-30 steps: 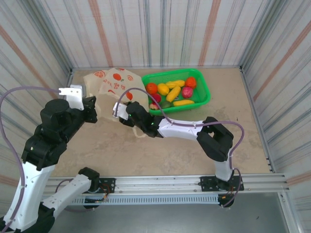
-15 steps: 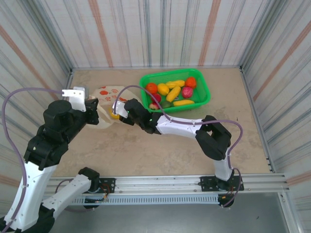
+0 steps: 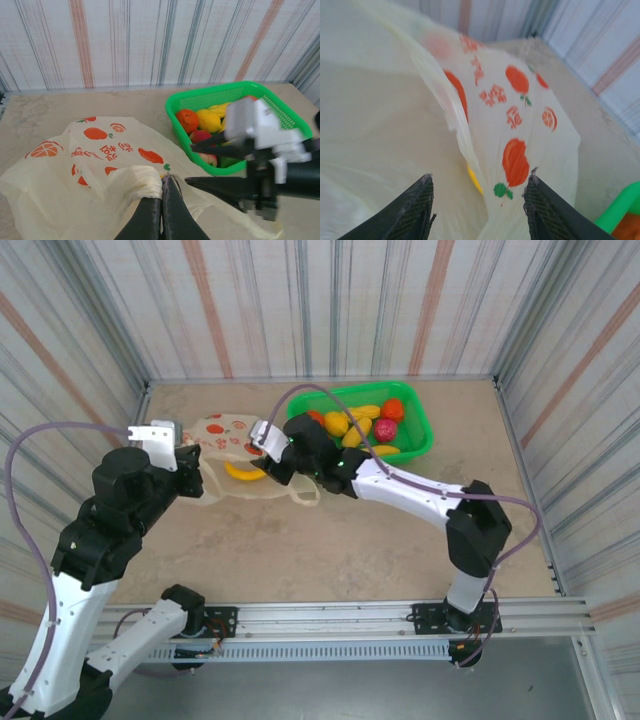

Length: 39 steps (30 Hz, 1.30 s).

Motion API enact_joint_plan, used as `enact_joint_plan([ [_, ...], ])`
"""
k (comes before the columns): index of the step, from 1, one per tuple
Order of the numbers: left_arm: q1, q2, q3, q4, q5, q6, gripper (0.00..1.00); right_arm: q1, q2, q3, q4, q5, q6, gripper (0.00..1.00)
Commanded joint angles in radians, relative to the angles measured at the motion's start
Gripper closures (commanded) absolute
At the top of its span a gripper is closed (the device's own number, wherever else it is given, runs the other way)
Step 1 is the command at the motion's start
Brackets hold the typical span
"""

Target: Place the fake fruits into the plastic bag and tie a complex knot

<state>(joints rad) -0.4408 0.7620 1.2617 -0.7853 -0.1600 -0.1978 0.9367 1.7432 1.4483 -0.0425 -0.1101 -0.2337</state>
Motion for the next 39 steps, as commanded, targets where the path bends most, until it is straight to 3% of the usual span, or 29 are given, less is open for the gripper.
enact_joint_plan([
  [1,-0.01,0.021,0.003,0.004,0.038,0.015,1.0,-0.001,-0.075,0.012,-0.06,-0.177,0.153,0.48],
  [4,-0.01,0.042,0.015,0.002,0.064,0.015,1.0,-0.007,-0.087,0.106,-0.207,-0.167,0.244,0.46],
  [7,-0.01,0.046,0.023,-0.002,0.061,0.015,1.0,-0.053,-0.097,0.128,-0.271,-0.036,0.335,0.51],
  [9,-0.01,0.046,0.027,-0.003,0.06,0.012,1.0,-0.128,-0.091,0.128,-0.334,0.006,0.419,0.57],
  [12,-0.01,0.049,0.029,0.001,0.066,0.01,1.0,-0.299,0.015,0.242,-0.587,0.042,0.599,0.7],
  [14,-0.01,0.051,0.035,-0.001,0.068,0.008,1.0,-0.401,0.096,0.293,-0.712,0.036,0.639,0.74],
  [16,-0.01,0.05,0.041,0.001,0.072,0.008,1.0,-0.453,0.15,0.315,-0.766,0.115,0.659,0.79],
  [28,-0.012,0.06,0.067,0.018,0.097,0.005,1.0,-0.695,0.325,0.342,-0.861,0.319,0.719,0.81],
  [39,-0.024,0.069,0.093,0.026,0.127,-0.008,1.0,-0.865,0.253,0.166,-0.876,0.501,0.753,0.78],
])
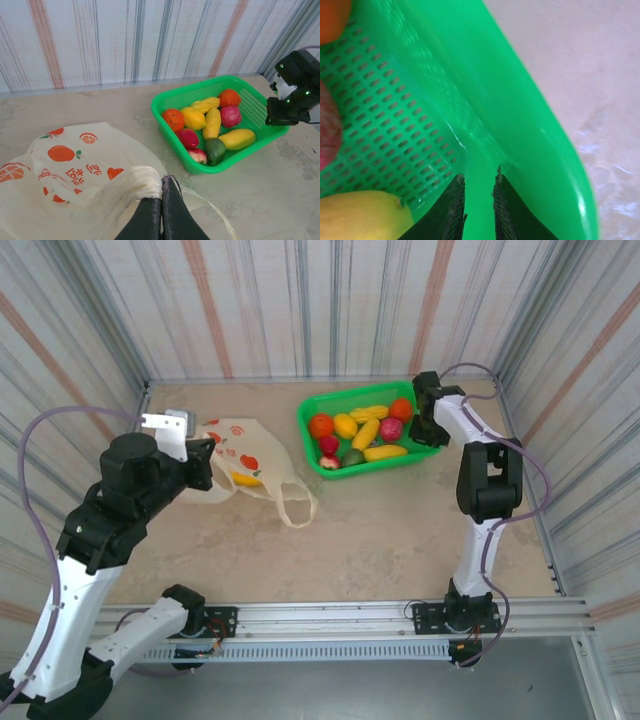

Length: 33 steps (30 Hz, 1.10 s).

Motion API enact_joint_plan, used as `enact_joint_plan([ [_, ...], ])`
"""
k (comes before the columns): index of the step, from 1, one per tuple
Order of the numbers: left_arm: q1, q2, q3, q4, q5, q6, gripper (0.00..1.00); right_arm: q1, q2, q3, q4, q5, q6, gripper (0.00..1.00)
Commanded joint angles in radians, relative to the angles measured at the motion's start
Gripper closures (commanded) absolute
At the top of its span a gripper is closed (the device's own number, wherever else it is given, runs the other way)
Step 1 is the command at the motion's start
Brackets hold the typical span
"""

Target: Place the fake fruits into the plastic bag and tie a complex knot

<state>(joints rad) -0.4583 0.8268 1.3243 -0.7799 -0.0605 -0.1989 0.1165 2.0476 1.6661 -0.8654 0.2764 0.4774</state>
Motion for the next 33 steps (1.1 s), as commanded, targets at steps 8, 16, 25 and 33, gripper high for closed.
enact_joint_plan([
  [8,-0.025,0.021,0.045,0.03,0.058,-0.015,1.0,-0.199,-0.204,-0.227,-0.074,0.353,0.138,0.77],
  [16,-0.026,0.055,0.052,0.041,0.152,-0.027,1.0,0.062,-0.539,-0.361,0.172,0.15,-0.141,0.56],
  [25,-0.026,0.034,0.07,-0.017,0.109,0.002,1.0,0.568,-0.523,-0.253,0.223,-0.568,-0.25,0.31],
  [33,-0.024,0.023,0.062,-0.04,0.062,0.025,1.0,0.81,-0.373,-0.245,0.177,-0.73,-0.261,0.31],
])
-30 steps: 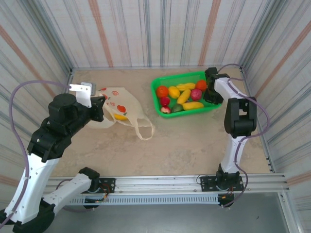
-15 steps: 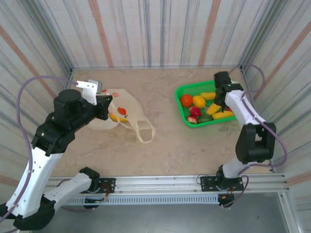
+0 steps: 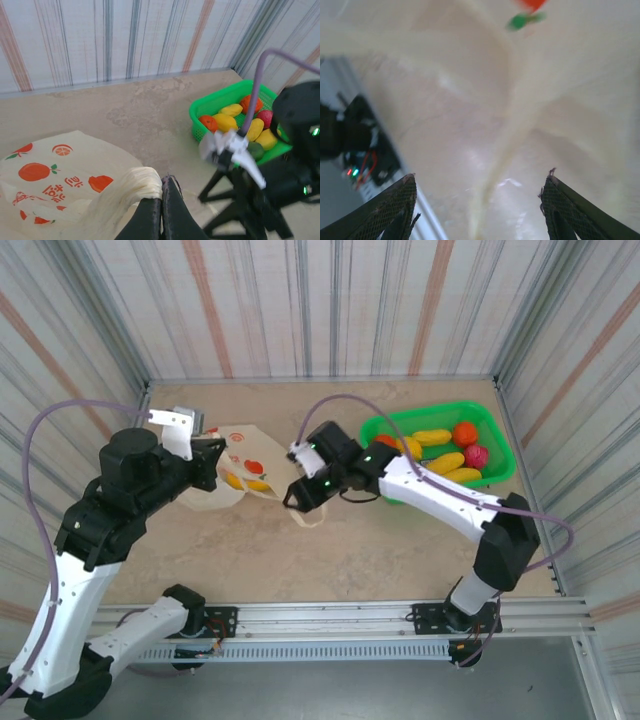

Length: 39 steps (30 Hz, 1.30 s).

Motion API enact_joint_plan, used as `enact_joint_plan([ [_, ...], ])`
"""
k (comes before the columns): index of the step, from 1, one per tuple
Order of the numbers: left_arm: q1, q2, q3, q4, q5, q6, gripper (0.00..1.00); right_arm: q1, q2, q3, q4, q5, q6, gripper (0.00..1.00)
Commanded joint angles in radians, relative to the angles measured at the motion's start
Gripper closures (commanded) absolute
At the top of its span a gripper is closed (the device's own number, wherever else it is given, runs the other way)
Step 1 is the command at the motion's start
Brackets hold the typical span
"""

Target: Place the fake fruits into the plastic bag and tie a complex knot

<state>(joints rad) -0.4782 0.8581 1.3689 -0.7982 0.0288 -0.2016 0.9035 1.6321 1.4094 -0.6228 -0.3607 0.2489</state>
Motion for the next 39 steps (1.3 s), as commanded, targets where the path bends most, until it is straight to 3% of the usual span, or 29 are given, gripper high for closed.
enact_joint_plan([
  [1,-0.005,-0.008,0.018,-0.021,-0.027,0.027,1.0,0.026,0.058,0.01,-0.071,-0.091,-0.031,0.3],
  [8,-0.005,-0.011,0.025,-0.027,-0.032,0.03,1.0,0.044,0.086,-0.015,-0.099,0.049,-0.064,0.32],
  [12,-0.005,-0.016,0.025,-0.028,-0.036,0.027,1.0,0.044,0.09,-0.046,-0.095,0.046,-0.069,0.36],
  [18,-0.004,-0.018,0.032,-0.029,-0.036,0.027,1.0,0.059,0.097,-0.068,-0.089,-0.058,-0.072,0.49],
  [23,-0.004,-0.013,0.047,-0.027,-0.02,0.022,1.0,0.059,0.045,-0.045,-0.127,-0.072,-0.072,0.9],
  [25,-0.005,-0.011,0.069,-0.027,-0.001,0.024,1.0,0.043,-0.016,-0.007,-0.15,-0.057,-0.041,1.0],
  [31,-0.004,-0.013,0.127,-0.031,0.025,0.02,1.0,-0.105,-0.196,0.138,-0.15,-0.146,0.209,1.0],
  [39,-0.005,0.01,0.279,-0.076,-0.01,0.014,1.0,-0.07,-0.264,0.443,-0.244,0.024,0.436,1.0],
])
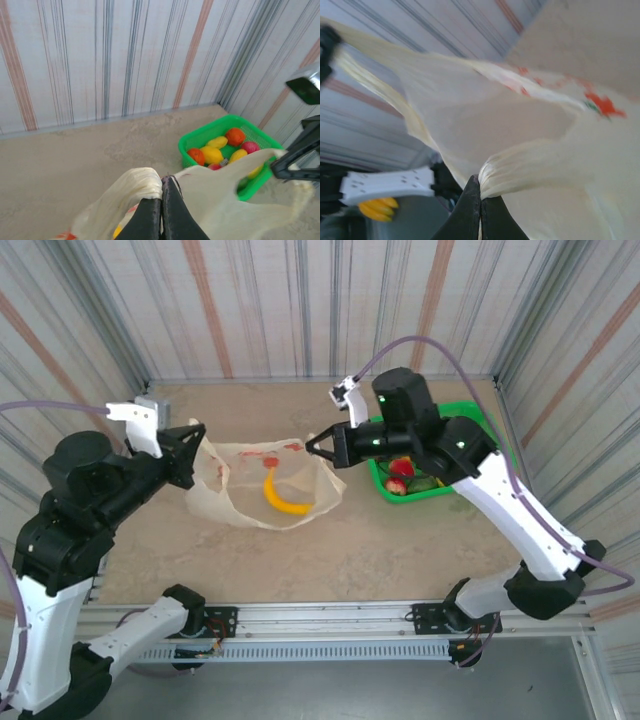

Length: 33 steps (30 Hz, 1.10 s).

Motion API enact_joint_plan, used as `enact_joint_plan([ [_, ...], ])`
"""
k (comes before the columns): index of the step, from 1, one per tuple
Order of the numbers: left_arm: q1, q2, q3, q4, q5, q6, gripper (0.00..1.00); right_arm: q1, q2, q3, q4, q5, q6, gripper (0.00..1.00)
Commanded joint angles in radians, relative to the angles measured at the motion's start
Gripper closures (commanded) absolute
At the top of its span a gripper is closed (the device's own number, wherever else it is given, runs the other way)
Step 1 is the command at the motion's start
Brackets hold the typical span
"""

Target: Place the fake fruits into the plastic bag and tie a complex knot

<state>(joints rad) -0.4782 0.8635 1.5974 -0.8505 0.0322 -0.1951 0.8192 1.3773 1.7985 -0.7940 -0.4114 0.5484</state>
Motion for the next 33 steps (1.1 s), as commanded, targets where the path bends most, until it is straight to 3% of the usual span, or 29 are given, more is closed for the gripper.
enact_joint_plan([
  [1,-0.005,0.012,0.057,-0.024,-0.014,0.009,1.0,0.02,-0.014,0.07,-0.076,0.1,0.161,1.0],
  [8,0.008,0.105,0.038,0.024,0.074,-0.012,1.0,-0.082,-0.025,0.069,-0.052,0.164,0.291,1.0],
  [13,0.187,0.223,-0.124,0.163,0.371,-0.137,1.0,-0.227,0.015,-0.127,0.064,0.112,0.4,1.0],
  [18,0.244,0.317,-0.183,0.3,0.54,-0.246,1.0,-0.316,0.107,-0.242,0.187,0.054,0.433,1.0],
  [24,0.243,0.328,-0.183,0.369,0.644,-0.317,1.0,-0.324,0.091,-0.245,0.283,-0.019,0.474,1.0],
  [33,0.244,0.299,-0.254,0.572,0.747,-0.537,0.93,-0.316,-0.036,-0.317,0.359,0.038,0.572,1.0],
])
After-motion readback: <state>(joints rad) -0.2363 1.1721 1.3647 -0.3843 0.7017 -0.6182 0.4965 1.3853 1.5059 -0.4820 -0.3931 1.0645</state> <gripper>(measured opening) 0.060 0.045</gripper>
